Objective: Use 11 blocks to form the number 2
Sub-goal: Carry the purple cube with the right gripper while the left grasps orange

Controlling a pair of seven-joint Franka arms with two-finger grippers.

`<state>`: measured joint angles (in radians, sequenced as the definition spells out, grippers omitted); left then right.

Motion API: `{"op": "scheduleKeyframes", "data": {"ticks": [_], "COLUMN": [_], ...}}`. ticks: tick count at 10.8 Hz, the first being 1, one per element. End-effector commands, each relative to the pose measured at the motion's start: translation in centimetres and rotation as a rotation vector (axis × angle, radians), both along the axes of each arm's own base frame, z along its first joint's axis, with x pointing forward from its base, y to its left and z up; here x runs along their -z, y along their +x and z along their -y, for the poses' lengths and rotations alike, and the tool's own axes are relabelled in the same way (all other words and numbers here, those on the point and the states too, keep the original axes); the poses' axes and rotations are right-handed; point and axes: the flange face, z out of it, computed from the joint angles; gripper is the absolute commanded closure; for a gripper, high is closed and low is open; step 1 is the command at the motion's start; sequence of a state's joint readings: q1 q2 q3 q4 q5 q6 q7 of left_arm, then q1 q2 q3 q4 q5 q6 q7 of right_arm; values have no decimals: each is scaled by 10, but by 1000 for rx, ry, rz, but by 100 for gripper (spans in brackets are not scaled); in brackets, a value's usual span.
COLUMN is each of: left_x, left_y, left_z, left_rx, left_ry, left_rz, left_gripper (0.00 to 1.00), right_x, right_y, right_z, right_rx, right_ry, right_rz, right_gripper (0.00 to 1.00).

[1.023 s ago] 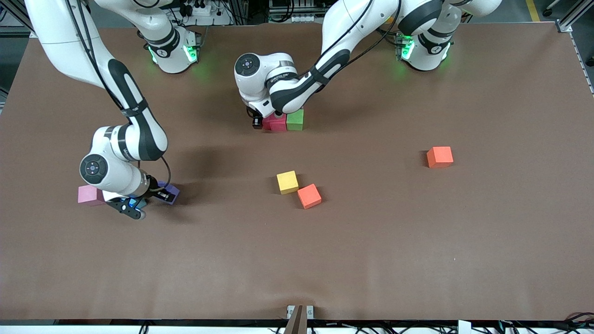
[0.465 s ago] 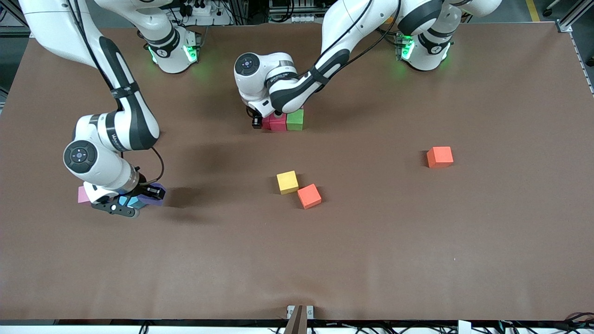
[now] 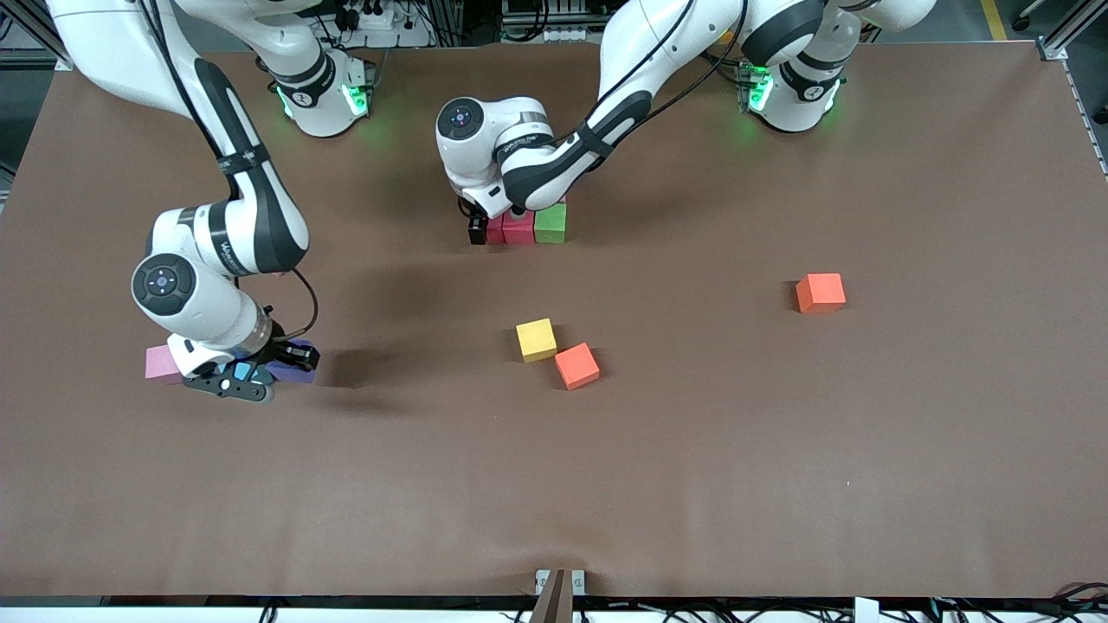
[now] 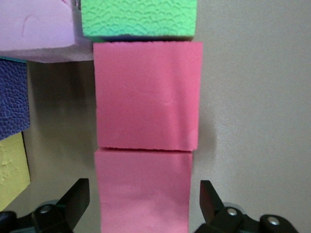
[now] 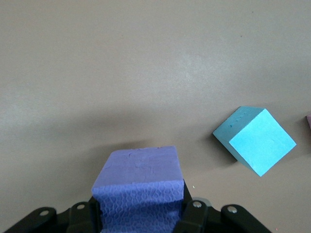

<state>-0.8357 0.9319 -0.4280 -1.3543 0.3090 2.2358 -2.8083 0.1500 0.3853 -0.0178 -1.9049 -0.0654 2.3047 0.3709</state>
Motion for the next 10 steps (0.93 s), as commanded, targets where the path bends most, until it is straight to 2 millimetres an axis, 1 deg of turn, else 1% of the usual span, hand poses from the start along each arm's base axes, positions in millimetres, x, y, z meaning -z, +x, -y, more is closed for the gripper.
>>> {"op": "scheduleKeyframes", "data": {"ticks": [1,2,3,4,5,6,7,8,10], "left_x": [-10,-16,-22,-29,-39,-51,-63,-77,-80], "left_y": [-9,-12,-15,-18,-16,-8,11,40,104], "left_z": [3,3,3,3,1,-2,-11,-25,-63], "left_rx": [-191,-185,-179,-173,-167,-166,-191,-225,-300], "left_ry": [40,56,70,79,84,89,85,81,86], "left_rz": [12,10,10,12,15,22,31,40,43], "left_gripper": [0,0,0,0,0,0,0,0,0], "right_x": [-16,-24,-29,-35,-35,-36,-37,-41,-44], "right_y": [-6,-7,-11,-13,-13,-14,-15,-18,-40], "right_z": [-2,-8,-10,-11,-13,-18,-20,-31,-66], "right_rx": [-4,-15,-15,12,27,18,15,0,-47], "right_ry": [7,9,11,48,69,70,71,71,74], "right_rz": [13,24,26,28,20,20,20,19,12], "right_gripper": [60,60,60,60,60,60,60,60,60]}}
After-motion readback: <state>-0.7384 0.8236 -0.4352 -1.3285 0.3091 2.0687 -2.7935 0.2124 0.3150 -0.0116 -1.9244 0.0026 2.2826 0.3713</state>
